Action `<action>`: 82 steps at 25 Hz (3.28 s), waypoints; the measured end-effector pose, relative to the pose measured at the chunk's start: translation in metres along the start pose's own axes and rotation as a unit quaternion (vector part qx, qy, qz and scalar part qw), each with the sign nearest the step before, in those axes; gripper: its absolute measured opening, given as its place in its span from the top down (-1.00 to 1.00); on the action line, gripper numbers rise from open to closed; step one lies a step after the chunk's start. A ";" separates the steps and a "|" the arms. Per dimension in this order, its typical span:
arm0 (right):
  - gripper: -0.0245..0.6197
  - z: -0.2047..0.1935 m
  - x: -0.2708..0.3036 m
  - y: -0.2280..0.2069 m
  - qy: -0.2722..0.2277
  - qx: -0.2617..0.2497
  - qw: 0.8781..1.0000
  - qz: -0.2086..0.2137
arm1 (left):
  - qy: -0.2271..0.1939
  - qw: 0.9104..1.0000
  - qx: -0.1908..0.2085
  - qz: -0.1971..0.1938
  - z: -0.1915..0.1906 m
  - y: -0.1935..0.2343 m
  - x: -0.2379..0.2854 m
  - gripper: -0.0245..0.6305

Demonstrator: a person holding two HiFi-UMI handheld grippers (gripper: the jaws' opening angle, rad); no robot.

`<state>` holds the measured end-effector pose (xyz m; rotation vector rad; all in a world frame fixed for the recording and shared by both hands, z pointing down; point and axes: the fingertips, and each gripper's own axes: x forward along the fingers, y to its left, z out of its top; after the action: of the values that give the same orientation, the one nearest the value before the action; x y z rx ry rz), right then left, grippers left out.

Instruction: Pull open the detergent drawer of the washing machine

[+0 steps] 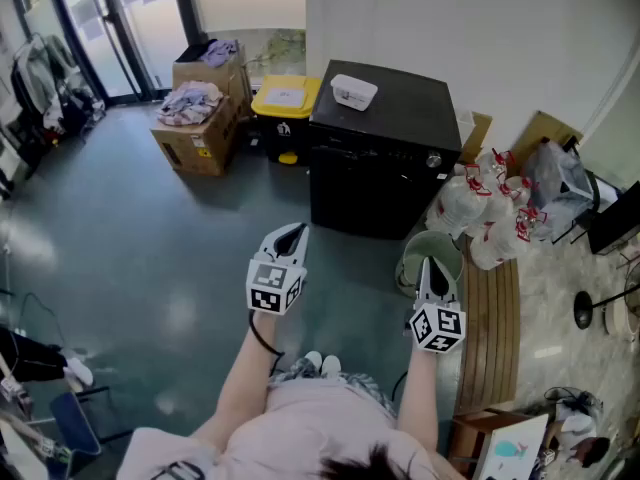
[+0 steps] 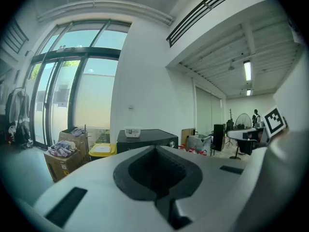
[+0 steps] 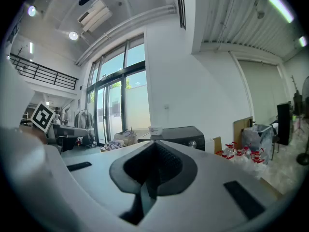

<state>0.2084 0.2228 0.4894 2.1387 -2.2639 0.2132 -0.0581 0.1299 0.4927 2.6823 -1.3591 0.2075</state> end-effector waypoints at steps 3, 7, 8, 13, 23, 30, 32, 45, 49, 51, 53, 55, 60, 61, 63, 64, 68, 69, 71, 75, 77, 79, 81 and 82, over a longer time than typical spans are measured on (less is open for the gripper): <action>0.88 -0.001 -0.002 0.002 0.002 0.001 1.000 0.001 | 0.001 1.000 -0.002 0.000 -0.001 -0.001 -0.001 0.85; 0.88 -0.002 -0.006 0.002 0.002 0.005 1.000 -0.001 | 0.002 1.000 -0.001 -0.001 -0.002 -0.005 -0.006 0.85; 0.88 -0.002 -0.007 0.002 0.002 0.005 1.000 -0.001 | 0.003 1.000 -0.001 -0.001 -0.002 -0.006 -0.007 0.85; 0.88 -0.005 -0.011 0.003 0.002 0.007 1.000 0.001 | 0.004 1.000 0.000 0.000 -0.005 -0.009 -0.010 0.85; 0.88 -0.011 -0.016 0.001 0.009 0.026 1.000 0.000 | 0.009 1.000 -0.013 0.001 -0.012 -0.011 -0.015 0.85; 0.87 -0.014 -0.018 0.008 0.013 0.032 0.999 0.021 | 0.017 1.000 -0.016 -0.010 -0.015 -0.021 -0.014 0.85; 0.87 -0.011 -0.019 0.010 0.007 0.034 0.999 0.030 | 0.010 1.000 -0.017 -0.009 -0.011 -0.021 -0.015 0.84; -0.24 0.001 -0.022 0.007 -0.028 0.071 0.996 0.049 | -0.030 0.998 -0.027 -0.044 0.004 -0.027 -0.021 -0.06; -0.48 0.000 -0.016 0.008 -0.030 0.074 0.996 0.043 | -0.041 0.997 -0.042 -0.053 0.004 -0.025 -0.019 -0.27; -0.53 -0.002 -0.012 0.012 -0.025 0.072 0.996 0.044 | -0.040 0.997 -0.039 -0.053 0.003 -0.022 -0.018 -0.30; -0.55 -0.003 -0.008 0.015 -0.023 0.072 0.996 0.045 | -0.038 0.997 -0.036 -0.054 0.003 -0.019 -0.017 -0.31; -0.56 -0.002 -0.005 0.018 -0.021 0.072 0.996 0.043 | -0.035 0.997 -0.033 -0.056 0.003 -0.015 -0.015 -0.31; -0.56 -0.001 0.007 0.024 -0.021 0.071 0.996 0.038 | -0.029 0.997 -0.032 -0.057 0.004 -0.002 -0.006 -0.31; -0.56 -0.003 0.007 0.025 -0.021 0.070 0.997 0.036 | -0.028 0.997 -0.034 -0.057 0.002 0.000 -0.005 -0.31; -0.56 -0.003 0.008 0.029 -0.022 0.069 0.997 0.033 | -0.028 0.997 -0.036 -0.059 0.001 0.004 -0.004 -0.31; -0.56 -0.002 0.009 0.030 -0.025 0.069 0.997 0.031 | -0.030 0.997 -0.034 -0.061 0.002 0.006 -0.002 -0.31; -0.56 -0.002 0.013 0.031 -0.031 0.073 0.997 0.024 | -0.031 0.997 -0.026 -0.069 0.005 0.012 0.007 -0.31; -0.56 -0.003 0.014 0.031 -0.030 0.075 0.996 0.023 | -0.031 0.997 -0.025 -0.070 0.005 0.014 0.009 -0.31; -0.56 -0.004 0.019 0.032 -0.029 0.078 0.996 0.022 | -0.028 0.997 -0.025 -0.071 0.006 0.019 0.014 -0.31; -0.56 -0.007 0.031 0.028 -0.030 0.080 0.996 0.021 | -0.020 0.997 -0.022 -0.069 0.000 0.026 0.026 -0.31; -0.56 -0.008 0.040 0.028 -0.030 0.082 0.996 0.022 | -0.020 0.997 -0.021 -0.069 -0.001 0.030 0.031 -0.31; -0.56 -0.008 0.050 0.028 -0.031 0.081 0.996 0.026 | -0.022 0.997 -0.022 -0.066 0.001 0.037 0.038 -0.31; -0.56 -0.007 0.061 0.027 -0.032 0.081 0.996 0.030 | -0.025 0.998 -0.023 -0.061 0.003 0.044 0.047 -0.31; -0.56 -0.007 0.068 0.026 -0.033 0.081 0.996 0.032 | -0.026 0.998 -0.023 -0.059 0.005 0.048 0.052 -0.31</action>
<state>0.1776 0.1575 0.5010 2.1798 -2.4327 0.3443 -0.0659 0.0602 0.4997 2.7369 -1.1996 0.0945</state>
